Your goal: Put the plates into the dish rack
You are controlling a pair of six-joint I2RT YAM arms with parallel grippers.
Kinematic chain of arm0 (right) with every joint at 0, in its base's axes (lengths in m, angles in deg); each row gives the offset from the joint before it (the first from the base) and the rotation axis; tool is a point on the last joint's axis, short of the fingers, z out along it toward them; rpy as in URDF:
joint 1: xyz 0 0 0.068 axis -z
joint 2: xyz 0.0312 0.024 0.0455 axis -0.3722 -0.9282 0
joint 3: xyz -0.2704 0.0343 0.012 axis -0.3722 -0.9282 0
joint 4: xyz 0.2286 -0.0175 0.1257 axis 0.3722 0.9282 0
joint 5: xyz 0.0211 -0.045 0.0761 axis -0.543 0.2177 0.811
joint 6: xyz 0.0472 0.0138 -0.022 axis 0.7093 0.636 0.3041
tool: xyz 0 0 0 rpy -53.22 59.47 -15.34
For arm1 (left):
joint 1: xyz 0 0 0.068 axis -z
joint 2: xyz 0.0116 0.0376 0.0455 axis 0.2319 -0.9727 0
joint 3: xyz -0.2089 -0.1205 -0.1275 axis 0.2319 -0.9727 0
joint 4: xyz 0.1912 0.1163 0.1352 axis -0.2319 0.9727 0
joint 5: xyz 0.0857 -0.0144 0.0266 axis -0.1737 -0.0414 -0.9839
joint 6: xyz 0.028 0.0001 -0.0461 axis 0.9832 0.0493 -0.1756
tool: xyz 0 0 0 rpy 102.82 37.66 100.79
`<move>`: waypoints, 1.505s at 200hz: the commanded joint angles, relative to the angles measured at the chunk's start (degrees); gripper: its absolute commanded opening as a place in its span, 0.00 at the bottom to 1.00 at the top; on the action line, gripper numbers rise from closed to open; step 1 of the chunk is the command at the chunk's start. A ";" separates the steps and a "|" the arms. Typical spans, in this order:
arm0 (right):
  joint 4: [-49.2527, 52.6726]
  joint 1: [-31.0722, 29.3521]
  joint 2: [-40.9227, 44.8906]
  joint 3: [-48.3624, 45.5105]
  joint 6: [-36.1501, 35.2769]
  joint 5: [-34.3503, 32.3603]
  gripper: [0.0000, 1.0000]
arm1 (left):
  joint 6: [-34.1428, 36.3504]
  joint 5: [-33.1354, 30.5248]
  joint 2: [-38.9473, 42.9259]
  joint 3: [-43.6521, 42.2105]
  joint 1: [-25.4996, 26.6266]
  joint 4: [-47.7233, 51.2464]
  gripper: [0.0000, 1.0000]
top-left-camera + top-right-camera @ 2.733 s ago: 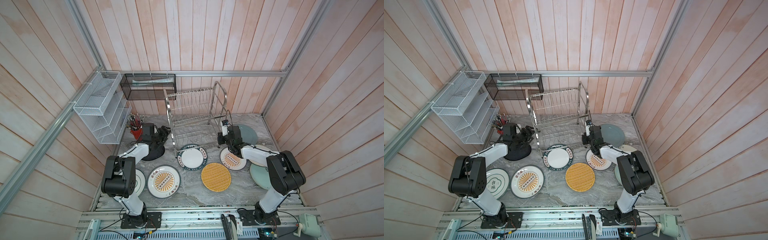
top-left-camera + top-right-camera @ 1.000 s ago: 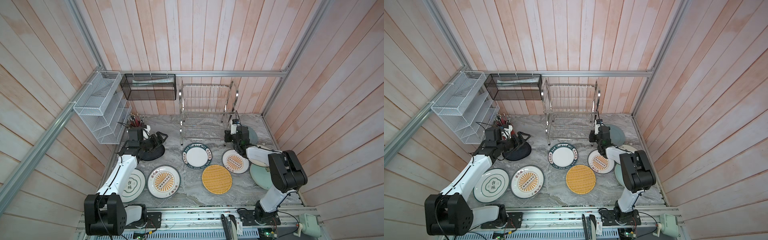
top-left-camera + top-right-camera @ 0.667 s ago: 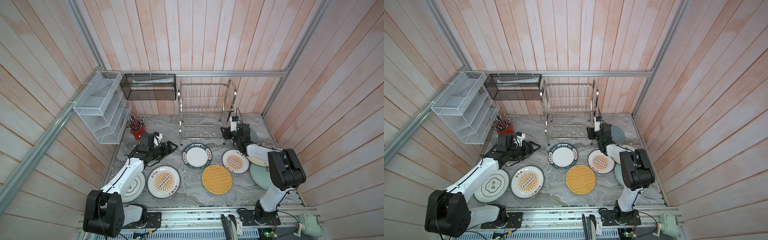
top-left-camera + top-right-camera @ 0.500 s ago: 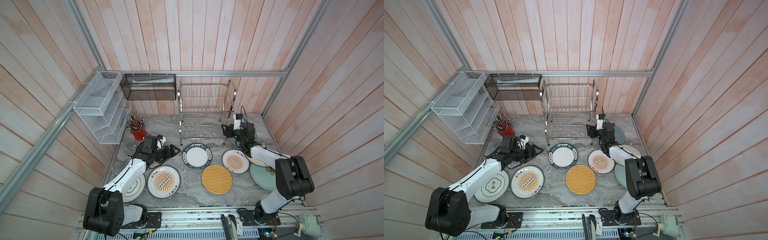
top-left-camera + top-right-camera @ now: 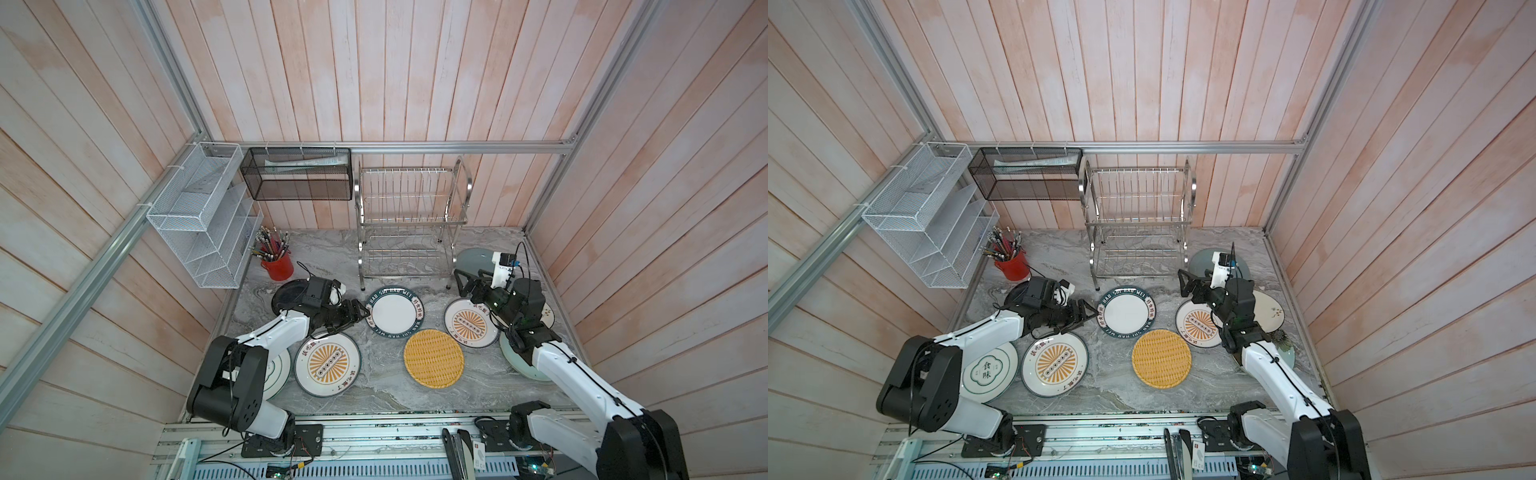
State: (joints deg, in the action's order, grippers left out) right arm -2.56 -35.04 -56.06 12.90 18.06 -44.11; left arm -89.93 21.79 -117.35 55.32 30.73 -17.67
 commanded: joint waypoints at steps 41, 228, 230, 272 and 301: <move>4.78 -0.32 5.03 -3.09 2.51 6.71 0.98 | 1.91 -0.54 -13.86 5.96 0.22 -8.26 0.64; 1.80 -5.06 2.64 1.04 4.57 6.17 0.98 | -9.02 3.61 -9.63 5.00 -0.75 -12.20 0.00; 1.73 -5.15 2.57 1.12 4.58 6.11 0.98 | -8.97 3.61 -9.16 4.84 -0.83 -11.81 0.00; 8.73 -7.19 1.12 5.55 6.66 -8.20 0.98 | -6.35 2.95 2.53 3.21 -1.55 -2.37 0.00; 7.54 -7.38 0.17 6.33 7.60 -11.90 0.98 | -7.14 -0.58 10.45 5.19 -2.97 6.20 0.00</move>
State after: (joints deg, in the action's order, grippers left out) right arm 4.55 -42.04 -54.94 17.71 24.60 -49.42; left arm -97.19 23.49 -112.61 58.66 28.98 -19.29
